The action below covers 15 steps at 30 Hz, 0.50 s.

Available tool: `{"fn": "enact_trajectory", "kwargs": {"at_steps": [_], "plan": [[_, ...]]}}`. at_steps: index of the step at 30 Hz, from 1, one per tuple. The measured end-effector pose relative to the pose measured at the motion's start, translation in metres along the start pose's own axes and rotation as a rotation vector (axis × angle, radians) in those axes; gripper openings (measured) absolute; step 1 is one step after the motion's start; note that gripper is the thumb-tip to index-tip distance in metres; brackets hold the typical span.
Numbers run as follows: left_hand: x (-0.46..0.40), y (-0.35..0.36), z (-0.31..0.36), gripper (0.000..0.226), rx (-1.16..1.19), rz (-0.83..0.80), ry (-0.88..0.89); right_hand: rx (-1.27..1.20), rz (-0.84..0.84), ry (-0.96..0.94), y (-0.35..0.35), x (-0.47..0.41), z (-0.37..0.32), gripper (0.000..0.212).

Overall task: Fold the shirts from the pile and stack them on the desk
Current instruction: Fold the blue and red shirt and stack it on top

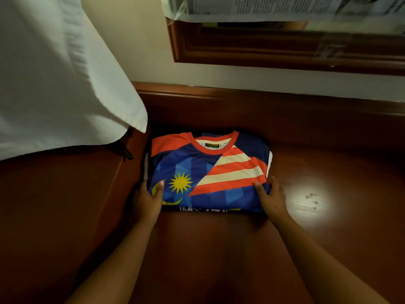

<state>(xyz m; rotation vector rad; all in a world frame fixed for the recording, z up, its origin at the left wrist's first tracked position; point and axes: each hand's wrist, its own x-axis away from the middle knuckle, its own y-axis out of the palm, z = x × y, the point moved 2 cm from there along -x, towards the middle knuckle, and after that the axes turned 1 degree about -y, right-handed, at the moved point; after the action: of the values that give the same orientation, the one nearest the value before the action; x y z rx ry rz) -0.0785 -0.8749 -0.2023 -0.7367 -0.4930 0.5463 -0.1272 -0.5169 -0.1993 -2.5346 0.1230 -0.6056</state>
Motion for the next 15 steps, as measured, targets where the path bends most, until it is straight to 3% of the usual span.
{"fn": "enact_trajectory", "kwargs": {"at_steps": [2, 7, 15], "plan": [[0.006, 0.005, -0.007, 0.066, 0.033, -0.036, 0.008, -0.102, -0.042, -0.002, 0.006, 0.003, 0.001, 0.068], [-0.006, 0.005, 0.000, 0.038, 0.012, -0.059, 0.049, -0.184, -0.064, -0.041, 0.031, 0.016, 0.001, 0.070], [-0.015, 0.001, 0.006, 0.039, 0.023, -0.121, -0.007, -0.166, -0.024, -0.050, 0.034, 0.018, 0.003, 0.056]]}}
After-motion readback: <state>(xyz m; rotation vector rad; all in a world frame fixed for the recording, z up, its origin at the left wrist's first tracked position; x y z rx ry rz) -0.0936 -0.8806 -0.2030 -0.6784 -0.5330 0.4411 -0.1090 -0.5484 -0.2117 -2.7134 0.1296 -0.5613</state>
